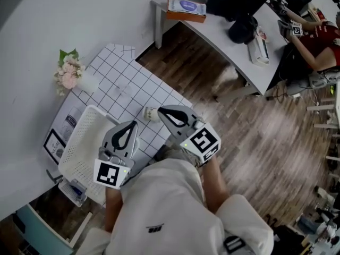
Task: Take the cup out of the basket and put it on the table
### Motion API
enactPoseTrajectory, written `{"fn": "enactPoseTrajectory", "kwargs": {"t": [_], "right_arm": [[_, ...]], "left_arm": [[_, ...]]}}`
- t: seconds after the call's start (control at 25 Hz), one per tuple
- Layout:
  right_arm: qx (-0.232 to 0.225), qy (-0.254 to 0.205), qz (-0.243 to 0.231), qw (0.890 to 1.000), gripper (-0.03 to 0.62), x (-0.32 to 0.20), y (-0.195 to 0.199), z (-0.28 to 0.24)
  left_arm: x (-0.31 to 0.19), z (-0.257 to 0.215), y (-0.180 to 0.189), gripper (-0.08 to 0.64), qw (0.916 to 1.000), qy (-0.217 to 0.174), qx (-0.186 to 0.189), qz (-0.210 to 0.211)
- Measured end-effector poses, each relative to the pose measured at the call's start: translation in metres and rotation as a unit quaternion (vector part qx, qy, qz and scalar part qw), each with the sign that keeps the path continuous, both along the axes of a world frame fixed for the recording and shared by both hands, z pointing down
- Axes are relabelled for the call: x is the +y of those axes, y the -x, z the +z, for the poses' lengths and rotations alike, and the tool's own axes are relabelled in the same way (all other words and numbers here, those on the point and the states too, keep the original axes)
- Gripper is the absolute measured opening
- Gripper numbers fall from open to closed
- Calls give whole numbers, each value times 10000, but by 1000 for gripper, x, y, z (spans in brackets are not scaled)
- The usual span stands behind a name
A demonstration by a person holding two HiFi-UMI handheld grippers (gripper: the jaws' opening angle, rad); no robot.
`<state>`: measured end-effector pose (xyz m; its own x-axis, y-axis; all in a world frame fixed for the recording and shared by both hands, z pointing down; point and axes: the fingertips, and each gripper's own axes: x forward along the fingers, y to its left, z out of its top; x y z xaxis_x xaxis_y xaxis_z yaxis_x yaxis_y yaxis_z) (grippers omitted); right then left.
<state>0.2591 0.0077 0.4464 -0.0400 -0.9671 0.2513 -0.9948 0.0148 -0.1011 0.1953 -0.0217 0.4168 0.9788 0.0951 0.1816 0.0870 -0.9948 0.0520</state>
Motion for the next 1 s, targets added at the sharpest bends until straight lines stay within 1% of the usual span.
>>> {"fn": "enactPoseTrajectory", "kwargs": {"t": [0.12, 0.28, 0.44, 0.6, 1.0], "right_arm": [[-25, -369, 153, 9992, 14, 10, 8, -15], [132, -410, 254, 9987, 12, 17, 18, -17], [179, -440, 263, 9985, 12, 18, 25, -20], [321, -413, 376, 9979, 12, 21, 25, -23], [426, -339, 533, 9971, 12, 28, 28, -21]], "left_arm": [[0, -8, 7, 6, 9994, 185, 271, 84], [-1, -14, 12, 6, 9980, 358, 489, 191], [1, -15, 15, 6, 9977, 401, 501, 240], [4, -15, 17, 6, 9975, 392, 507, 298], [7, -14, 22, 6, 9971, 398, 503, 409]]}}
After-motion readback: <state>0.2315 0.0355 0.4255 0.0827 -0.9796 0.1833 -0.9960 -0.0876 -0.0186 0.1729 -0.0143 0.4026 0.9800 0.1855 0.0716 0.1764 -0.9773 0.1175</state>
